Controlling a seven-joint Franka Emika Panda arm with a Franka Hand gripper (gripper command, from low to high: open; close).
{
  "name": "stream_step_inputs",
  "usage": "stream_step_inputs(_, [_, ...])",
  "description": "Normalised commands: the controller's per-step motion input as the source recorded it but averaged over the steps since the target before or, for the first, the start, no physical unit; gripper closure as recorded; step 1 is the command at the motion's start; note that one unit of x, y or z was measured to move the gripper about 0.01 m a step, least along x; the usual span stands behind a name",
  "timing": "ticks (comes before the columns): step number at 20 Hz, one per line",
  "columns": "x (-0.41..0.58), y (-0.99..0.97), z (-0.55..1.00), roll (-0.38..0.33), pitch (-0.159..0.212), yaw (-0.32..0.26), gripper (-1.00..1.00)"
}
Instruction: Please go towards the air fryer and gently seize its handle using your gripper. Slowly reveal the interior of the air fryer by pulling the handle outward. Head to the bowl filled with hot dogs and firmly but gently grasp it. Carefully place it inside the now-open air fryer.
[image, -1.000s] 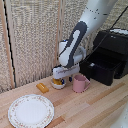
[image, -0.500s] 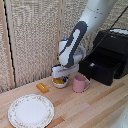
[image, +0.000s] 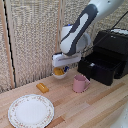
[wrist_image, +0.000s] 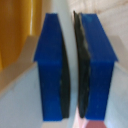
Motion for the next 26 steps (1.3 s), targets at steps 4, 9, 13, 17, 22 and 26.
stream_step_inputs(4, [0.15,0.0,0.52,-0.105,-0.064,-0.285,1.0])
stream_step_inputs(9, [0.108,0.0,0.47,-0.141,-0.066,-0.314,1.0])
stream_step_inputs(13, [0.04,0.0,0.37,-0.112,-0.104,-0.336,1.0])
stream_step_inputs(17, [0.086,-0.07,0.39,-0.069,-0.115,-0.307,1.0])
stream_step_inputs(22, [0.071,-0.35,0.49,-0.001,-0.072,-0.273,1.0])
stream_step_inputs(26, [-0.08,-0.62,0.45,0.022,0.006,-0.21,1.0])
